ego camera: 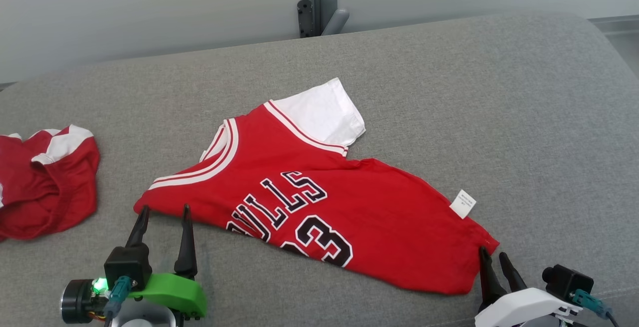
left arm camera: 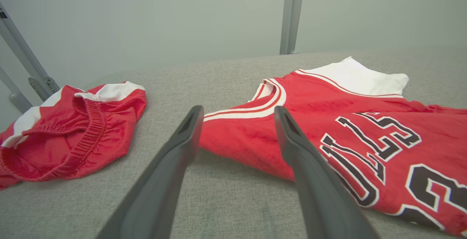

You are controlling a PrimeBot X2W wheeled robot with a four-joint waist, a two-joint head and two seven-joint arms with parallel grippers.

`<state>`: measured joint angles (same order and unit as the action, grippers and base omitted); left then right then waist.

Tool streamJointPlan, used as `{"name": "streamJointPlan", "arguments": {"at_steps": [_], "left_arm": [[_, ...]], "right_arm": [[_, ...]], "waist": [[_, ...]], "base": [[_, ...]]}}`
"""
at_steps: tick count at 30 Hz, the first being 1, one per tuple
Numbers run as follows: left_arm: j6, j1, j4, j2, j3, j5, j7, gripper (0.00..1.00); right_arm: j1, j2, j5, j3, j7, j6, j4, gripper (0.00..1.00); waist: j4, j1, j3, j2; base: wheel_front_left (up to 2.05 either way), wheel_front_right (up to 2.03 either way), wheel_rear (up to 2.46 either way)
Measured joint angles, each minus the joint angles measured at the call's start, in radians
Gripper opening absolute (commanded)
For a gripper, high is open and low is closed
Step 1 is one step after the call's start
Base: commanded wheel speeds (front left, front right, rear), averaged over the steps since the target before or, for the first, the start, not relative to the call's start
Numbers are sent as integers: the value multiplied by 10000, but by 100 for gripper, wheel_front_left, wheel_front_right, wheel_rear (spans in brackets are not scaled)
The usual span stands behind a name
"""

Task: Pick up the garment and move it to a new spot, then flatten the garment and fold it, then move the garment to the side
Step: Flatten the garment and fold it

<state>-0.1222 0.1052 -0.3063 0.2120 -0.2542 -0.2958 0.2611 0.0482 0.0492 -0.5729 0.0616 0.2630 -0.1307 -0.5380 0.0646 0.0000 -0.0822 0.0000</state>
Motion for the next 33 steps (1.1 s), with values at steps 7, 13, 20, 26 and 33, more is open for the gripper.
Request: {"name": "streamJointPlan", "arguments": {"at_steps": [7, 13, 20, 26, 33], "left_arm": [[257, -24, -493, -201, 180, 339, 0, 100], [337, -13, -890, -316, 330, 502, 0, 100], [468, -1, -1085, -336, 422, 629, 0, 100], [514, 89, -1053, -339, 546, 721, 0, 100], [535, 90, -1078, -393, 671, 809, 0, 100]], "right_arm": [[93, -6, -221, 31, 0, 0, -293, 37], [225, 0, -313, -102, 0, 0, -631, 51], [457, -4, -510, -119, 0, 0, -1083, 55], [668, -10, -698, 94, 0, 0, -1290, 34], [783, -6, -746, 84, 0, 0, -1407, 32]], "waist": [[34, 0, 129, 0], [75, 0, 300, 0], [95, 0, 450, 0], [43, 0, 342, 0], [36, 0, 282, 0]], "base": [[0, 0, 0], [0, 0, 0], [0, 0, 0], [0, 0, 0], [0, 0, 0]]}}
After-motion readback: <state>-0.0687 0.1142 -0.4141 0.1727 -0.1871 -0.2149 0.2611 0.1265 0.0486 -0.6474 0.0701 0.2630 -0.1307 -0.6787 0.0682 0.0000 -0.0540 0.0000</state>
